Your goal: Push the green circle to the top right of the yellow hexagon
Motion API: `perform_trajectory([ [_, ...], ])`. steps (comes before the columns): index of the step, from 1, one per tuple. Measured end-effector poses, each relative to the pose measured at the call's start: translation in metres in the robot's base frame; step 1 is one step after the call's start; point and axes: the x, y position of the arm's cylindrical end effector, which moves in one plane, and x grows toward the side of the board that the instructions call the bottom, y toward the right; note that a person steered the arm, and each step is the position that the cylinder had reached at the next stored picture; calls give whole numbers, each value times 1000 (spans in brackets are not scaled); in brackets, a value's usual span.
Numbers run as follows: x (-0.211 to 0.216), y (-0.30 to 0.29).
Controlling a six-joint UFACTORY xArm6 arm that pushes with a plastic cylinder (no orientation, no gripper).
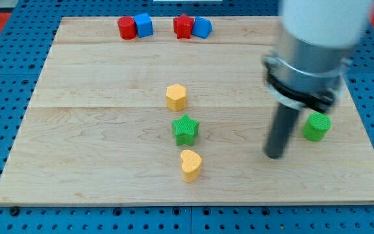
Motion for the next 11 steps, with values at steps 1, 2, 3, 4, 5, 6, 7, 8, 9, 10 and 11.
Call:
perform_trajectory([
  [1, -42, 80],
  [2, -106, 55],
  [3, -163, -1],
  [4, -206, -70],
  [5, -211, -19],
  [6, -191, 15],
  [7, -191, -44],
  [8, -171, -19],
  [9, -173, -64],
  [10, -197, -95],
  [11, -211, -126],
])
